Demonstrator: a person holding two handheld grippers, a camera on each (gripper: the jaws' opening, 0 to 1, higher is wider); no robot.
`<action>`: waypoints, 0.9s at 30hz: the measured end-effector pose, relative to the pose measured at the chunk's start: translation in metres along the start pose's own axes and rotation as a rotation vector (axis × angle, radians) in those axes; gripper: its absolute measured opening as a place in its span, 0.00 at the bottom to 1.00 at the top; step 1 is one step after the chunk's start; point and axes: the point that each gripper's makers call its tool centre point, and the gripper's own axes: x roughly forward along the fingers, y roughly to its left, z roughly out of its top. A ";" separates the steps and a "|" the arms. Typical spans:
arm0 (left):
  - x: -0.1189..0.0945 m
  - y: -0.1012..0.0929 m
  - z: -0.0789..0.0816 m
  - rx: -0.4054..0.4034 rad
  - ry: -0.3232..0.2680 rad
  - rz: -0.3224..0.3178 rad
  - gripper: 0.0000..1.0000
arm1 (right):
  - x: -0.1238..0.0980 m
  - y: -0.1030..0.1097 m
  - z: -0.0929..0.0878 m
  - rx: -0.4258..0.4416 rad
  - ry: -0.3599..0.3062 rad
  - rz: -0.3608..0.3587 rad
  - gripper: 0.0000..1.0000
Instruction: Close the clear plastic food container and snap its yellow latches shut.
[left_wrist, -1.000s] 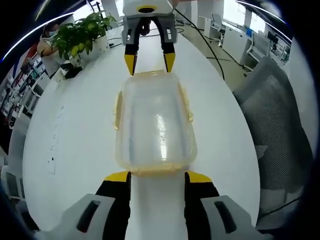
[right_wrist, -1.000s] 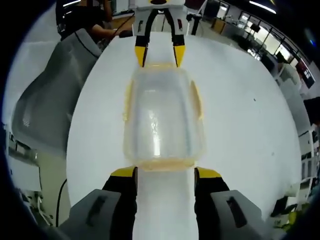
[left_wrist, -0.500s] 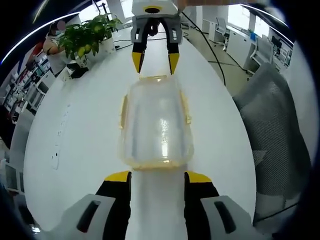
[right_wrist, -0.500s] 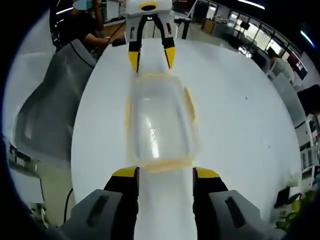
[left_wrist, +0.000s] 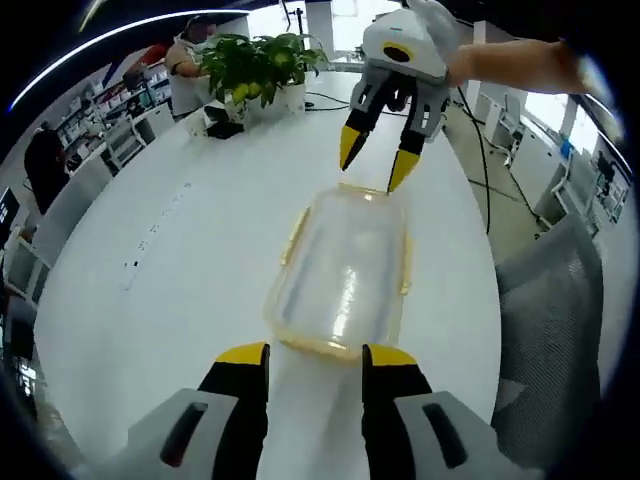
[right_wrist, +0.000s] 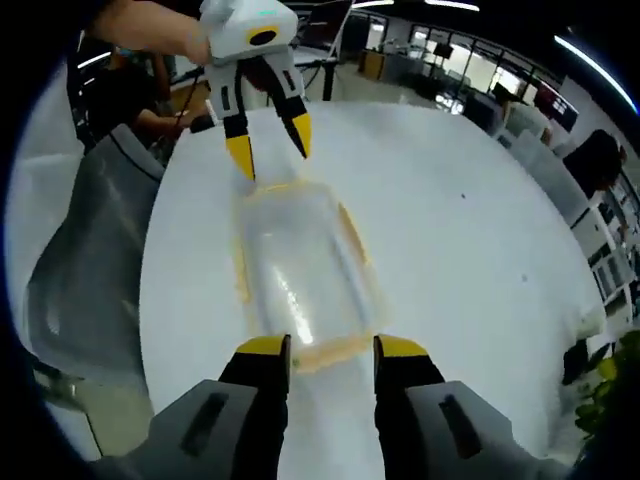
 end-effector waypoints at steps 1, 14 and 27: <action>0.000 0.000 0.000 -0.023 -0.004 0.010 0.30 | 0.000 -0.001 0.000 0.009 -0.005 -0.010 0.29; 0.002 -0.003 -0.002 -0.346 -0.104 0.090 0.26 | 0.007 -0.008 -0.009 0.288 -0.100 -0.102 0.28; 0.007 -0.011 -0.006 -0.583 -0.174 0.095 0.24 | 0.014 0.002 -0.012 0.466 -0.168 -0.126 0.27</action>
